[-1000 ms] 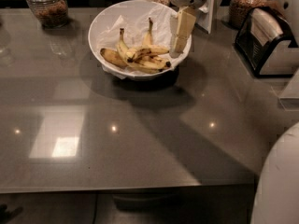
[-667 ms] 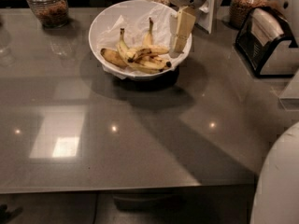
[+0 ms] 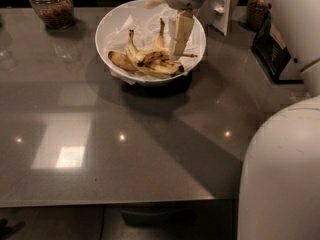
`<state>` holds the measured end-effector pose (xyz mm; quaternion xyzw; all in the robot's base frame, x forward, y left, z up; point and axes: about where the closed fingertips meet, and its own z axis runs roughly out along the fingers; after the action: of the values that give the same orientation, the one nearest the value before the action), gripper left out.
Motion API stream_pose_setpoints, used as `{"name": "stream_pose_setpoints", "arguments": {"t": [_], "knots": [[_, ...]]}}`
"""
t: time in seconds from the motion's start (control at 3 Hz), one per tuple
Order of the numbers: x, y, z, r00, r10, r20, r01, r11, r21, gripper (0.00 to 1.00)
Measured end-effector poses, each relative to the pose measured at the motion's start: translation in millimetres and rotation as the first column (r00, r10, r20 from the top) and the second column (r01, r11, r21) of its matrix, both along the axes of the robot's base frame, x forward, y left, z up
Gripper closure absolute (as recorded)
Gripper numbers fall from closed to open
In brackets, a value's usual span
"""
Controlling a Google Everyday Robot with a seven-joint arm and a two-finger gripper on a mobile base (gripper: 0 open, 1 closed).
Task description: Pick banana from white bowl
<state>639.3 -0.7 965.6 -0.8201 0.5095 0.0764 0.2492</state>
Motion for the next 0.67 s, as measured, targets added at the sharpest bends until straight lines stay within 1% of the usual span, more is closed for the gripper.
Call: {"name": "stream_pose_setpoints", "arguments": {"t": [0.33,0.67], "knots": [[15,4,-17,0.9999,0.012,-0.006,-0.012,0.999,-0.044,0.25],[22,1,-37,0.9993,0.008,-0.036,-0.011,0.997,-0.081,0.32]]}}
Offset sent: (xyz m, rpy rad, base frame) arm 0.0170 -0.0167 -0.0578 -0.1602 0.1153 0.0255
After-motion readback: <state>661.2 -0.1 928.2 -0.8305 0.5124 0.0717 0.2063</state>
